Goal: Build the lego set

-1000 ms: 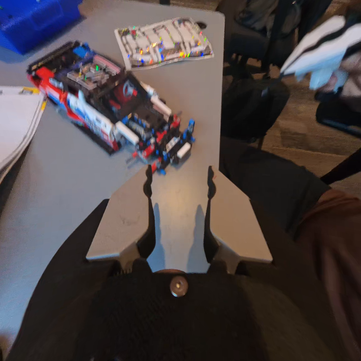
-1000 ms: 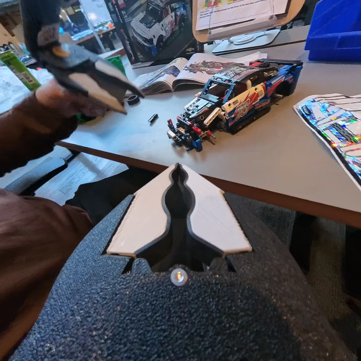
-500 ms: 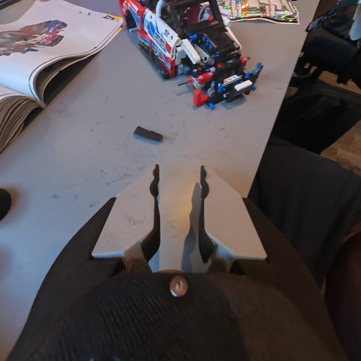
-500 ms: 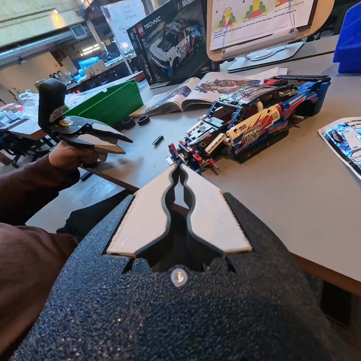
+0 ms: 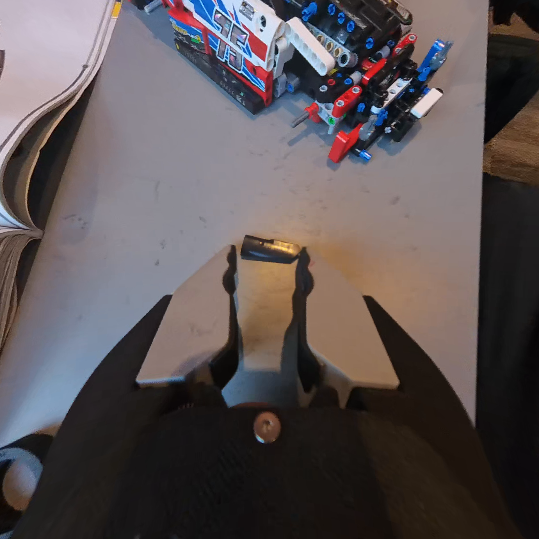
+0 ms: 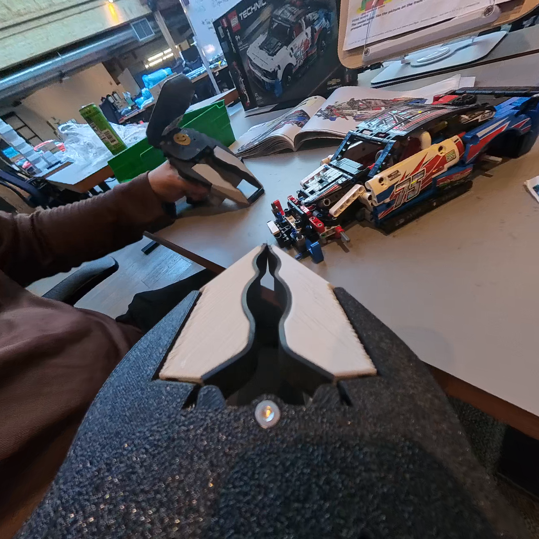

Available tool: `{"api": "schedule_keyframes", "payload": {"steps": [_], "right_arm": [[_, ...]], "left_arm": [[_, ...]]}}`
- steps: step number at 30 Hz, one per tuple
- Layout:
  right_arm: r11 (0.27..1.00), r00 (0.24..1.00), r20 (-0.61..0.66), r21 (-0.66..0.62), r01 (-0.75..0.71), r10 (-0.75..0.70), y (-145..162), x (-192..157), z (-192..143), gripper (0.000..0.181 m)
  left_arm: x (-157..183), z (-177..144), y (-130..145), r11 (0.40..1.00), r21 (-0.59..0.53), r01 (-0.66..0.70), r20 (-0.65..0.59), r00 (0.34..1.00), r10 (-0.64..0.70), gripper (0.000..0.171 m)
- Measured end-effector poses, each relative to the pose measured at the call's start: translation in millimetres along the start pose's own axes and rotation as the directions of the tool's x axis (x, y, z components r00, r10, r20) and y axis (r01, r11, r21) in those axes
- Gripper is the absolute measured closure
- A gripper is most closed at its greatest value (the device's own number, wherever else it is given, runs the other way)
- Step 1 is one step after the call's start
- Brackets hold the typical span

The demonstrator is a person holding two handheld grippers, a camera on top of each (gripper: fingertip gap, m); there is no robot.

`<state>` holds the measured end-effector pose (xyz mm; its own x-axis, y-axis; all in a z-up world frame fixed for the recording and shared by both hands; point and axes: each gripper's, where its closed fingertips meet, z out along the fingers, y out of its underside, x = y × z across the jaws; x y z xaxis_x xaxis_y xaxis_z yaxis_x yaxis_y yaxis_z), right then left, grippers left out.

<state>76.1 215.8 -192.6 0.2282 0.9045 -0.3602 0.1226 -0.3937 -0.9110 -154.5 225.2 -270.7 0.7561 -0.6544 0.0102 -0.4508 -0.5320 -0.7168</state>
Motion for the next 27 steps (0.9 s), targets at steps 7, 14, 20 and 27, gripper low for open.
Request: {"api": "schedule_keyframes", "payload": {"steps": [7,14,20,27], "right_arm": [[0.996,1.0,-0.008,-0.085,0.028,-0.029,20.5,-6.1,-1.2,0.181],[0.994,0.998,0.011,-0.096,0.059,-0.059,22.3,-18.4,2.1,0.181],[0.987,0.99,0.057,-0.092,0.132,-0.127,20.7,-38.7,11.7,0.181],[0.986,0.968,0.194,-0.027,0.165,-0.157,12.9,-88.0,46.1,0.181]], "left_arm": [[-27.6,-30.0,27.5,0.998,-0.005,0.057,0.082,0.995,-0.056,0.134],[1.9,-47.7,44.7,0.999,-0.011,-0.031,-0.014,0.999,0.031,0.134],[21.5,-59.6,53.9,0.993,-0.012,-0.117,-0.008,0.993,0.117,0.128],[16.9,-83.6,73.9,1.0,0.014,-0.028,0.161,0.987,0.025,0.119]]}}
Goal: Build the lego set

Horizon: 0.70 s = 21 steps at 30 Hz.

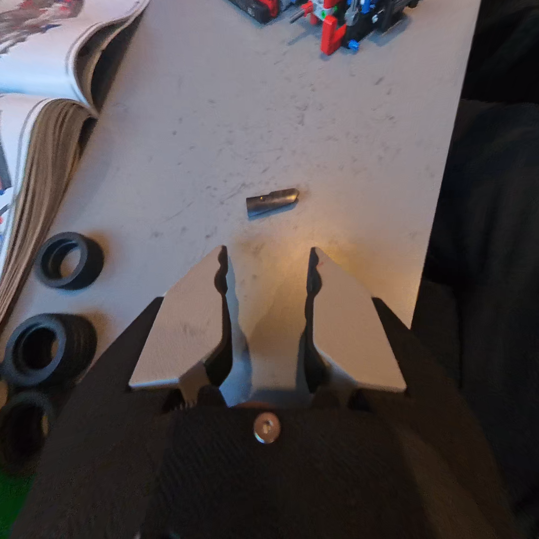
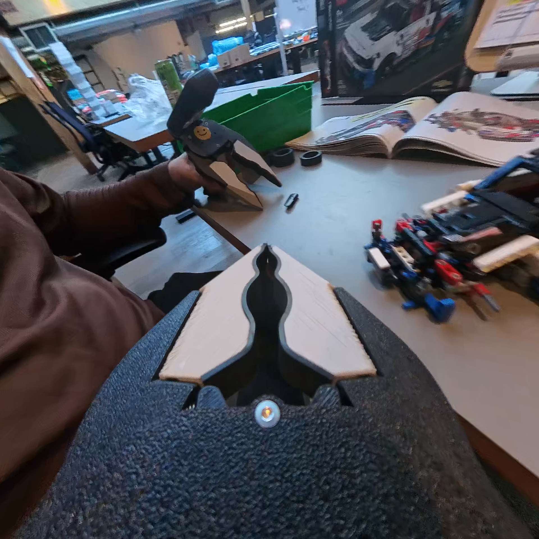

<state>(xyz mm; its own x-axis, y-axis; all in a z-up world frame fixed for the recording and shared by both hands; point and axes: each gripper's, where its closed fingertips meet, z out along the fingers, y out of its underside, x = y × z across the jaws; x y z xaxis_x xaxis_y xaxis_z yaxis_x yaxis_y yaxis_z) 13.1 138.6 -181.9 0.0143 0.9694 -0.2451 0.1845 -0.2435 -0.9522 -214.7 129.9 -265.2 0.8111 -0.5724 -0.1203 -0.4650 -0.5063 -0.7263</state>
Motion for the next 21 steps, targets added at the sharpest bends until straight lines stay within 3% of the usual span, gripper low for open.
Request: {"api": "schedule_keyframes", "payload": {"steps": [5,9,13,18,21], "right_arm": [[1.0,0.995,0.099,-0.002,-0.003,0.003,-12.8,-12.5,52.7,0.181],[1.0,0.989,0.149,0.008,-0.008,0.006,-31.1,-10.9,93.2,0.181],[0.999,0.991,0.132,0.036,0.027,-0.032,-56.5,2.8,116.0,0.181],[0.993,0.99,0.084,0.007,0.114,-0.115,-83.4,29.1,133.4,0.181],[0.99,0.988,0.067,-0.015,0.142,-0.141,-93.6,45.0,140.6,0.181]], "left_arm": [[6.1,-8.0,0.4,0.993,0.023,-0.115,0.104,0.988,0.112,0.122],[10.0,-7.0,1.1,0.989,0.019,-0.15,0.095,0.985,0.147,0.141],[-7.6,-12.5,-2.1,0.998,0.065,-0.001,0.11,0.994,-0.007,0.138],[-17.1,-28.6,-11.8,0.962,0.201,0.187,0.001,0.982,-0.191,0.143],[-8.5,-43.8,-16.6,0.918,0.274,0.288,-0.136,0.956,-0.259,0.171]]}}
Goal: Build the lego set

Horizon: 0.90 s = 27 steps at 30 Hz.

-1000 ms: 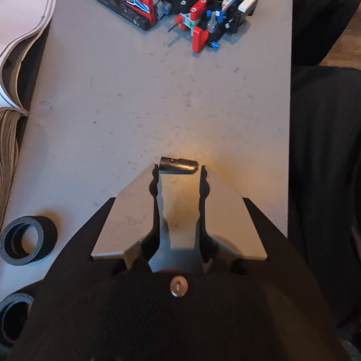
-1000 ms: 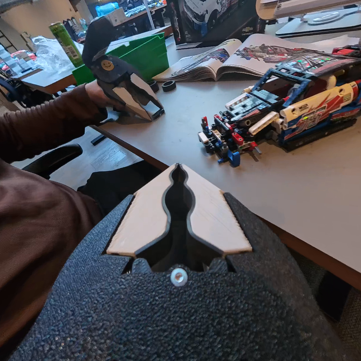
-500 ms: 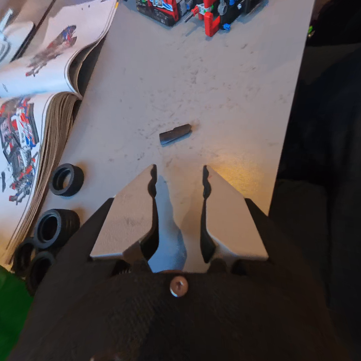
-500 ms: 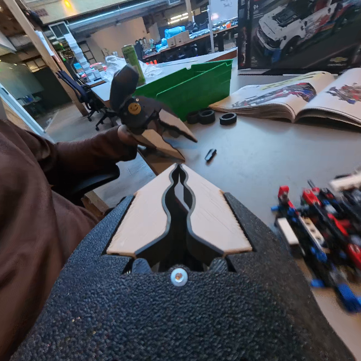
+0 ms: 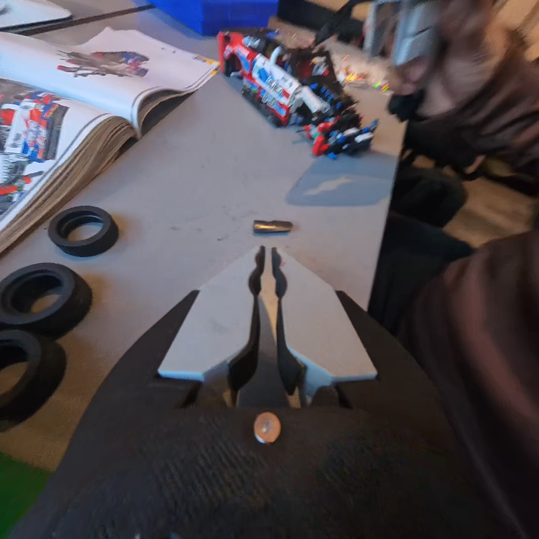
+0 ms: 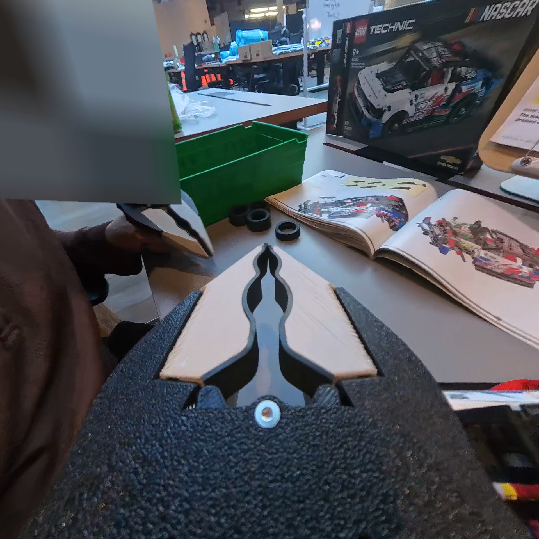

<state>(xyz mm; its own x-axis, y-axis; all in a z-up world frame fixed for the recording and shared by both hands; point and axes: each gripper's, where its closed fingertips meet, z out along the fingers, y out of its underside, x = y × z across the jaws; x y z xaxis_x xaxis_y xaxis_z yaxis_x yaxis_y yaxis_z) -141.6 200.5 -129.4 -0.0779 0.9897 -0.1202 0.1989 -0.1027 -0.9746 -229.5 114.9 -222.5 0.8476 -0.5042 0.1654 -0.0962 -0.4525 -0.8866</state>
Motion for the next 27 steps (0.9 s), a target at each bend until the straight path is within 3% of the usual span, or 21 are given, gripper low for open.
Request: {"api": "schedule_keyframes", "payload": {"steps": [4,11,18,23,27], "right_arm": [[1.0,0.999,0.026,0.004,-0.019,0.019,-0.9,12.6,9.2,0.181],[1.0,0.993,0.119,0.022,0.004,-0.006,-0.4,3.6,14.7,0.181],[0.995,0.98,0.198,0.092,-0.034,0.015,13.7,-26.1,-10.0,0.181],[0.997,0.985,0.164,0.074,0.035,-0.047,34.1,-42.2,-21.0,0.181],[0.995,0.984,0.18,0.1,-0.004,-0.014,39.7,-59.5,-17.6,0.181]], "left_arm": [[-3.2,-7.5,-7.2,0.996,0.063,0.059,-0.022,0.998,-0.058,0.171],[-6.5,5.2,9.6,0.994,-0.079,-0.076,0.137,0.987,0.087,0.167],[-10.3,4.0,18.2,0.993,-0.117,-0.009,0.183,0.983,0.031,0.166],[-13.4,11.8,32.8,0.975,-0.22,0.023,0.197,0.98,0.022,0.163],[-16.3,16.0,40.2,0.96,-0.279,0.017,0.221,0.974,0.047,0.167]]}}
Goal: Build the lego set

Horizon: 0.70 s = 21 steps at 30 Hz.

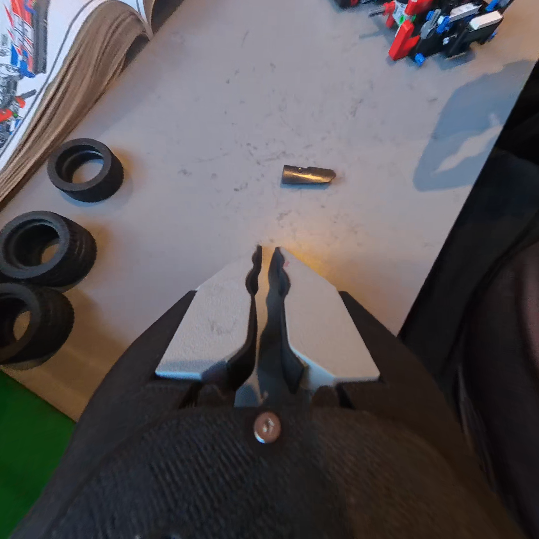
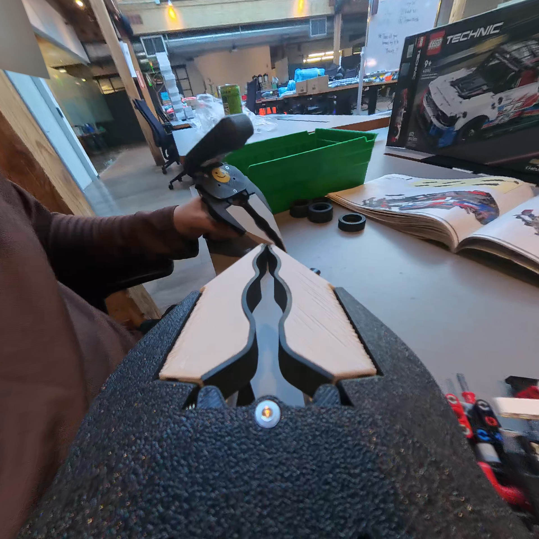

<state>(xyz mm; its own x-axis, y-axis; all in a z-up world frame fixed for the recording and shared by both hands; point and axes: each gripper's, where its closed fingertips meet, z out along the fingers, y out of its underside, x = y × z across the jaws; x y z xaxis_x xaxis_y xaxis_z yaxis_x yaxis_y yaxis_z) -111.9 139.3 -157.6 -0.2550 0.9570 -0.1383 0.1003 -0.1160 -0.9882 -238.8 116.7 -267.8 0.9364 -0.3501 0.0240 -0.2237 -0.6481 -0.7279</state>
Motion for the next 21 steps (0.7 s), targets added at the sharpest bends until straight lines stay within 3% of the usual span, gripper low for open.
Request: {"api": "schedule_keyframes", "payload": {"steps": [9,21], "right_arm": [[0.992,0.995,-0.013,-0.085,0.095,-0.097,21.2,-20.7,10.9,0.181],[0.993,0.997,0.007,-0.093,-0.07,0.071,35.5,-3.4,25.7,0.181]], "left_arm": [[-0.7,1.6,-0.7,1.0,-0.003,-0.012,0.016,1.0,0.012,0.165],[9.1,6.0,-4.6,0.993,-0.001,-0.121,0.018,0.992,0.121,0.169]]}}
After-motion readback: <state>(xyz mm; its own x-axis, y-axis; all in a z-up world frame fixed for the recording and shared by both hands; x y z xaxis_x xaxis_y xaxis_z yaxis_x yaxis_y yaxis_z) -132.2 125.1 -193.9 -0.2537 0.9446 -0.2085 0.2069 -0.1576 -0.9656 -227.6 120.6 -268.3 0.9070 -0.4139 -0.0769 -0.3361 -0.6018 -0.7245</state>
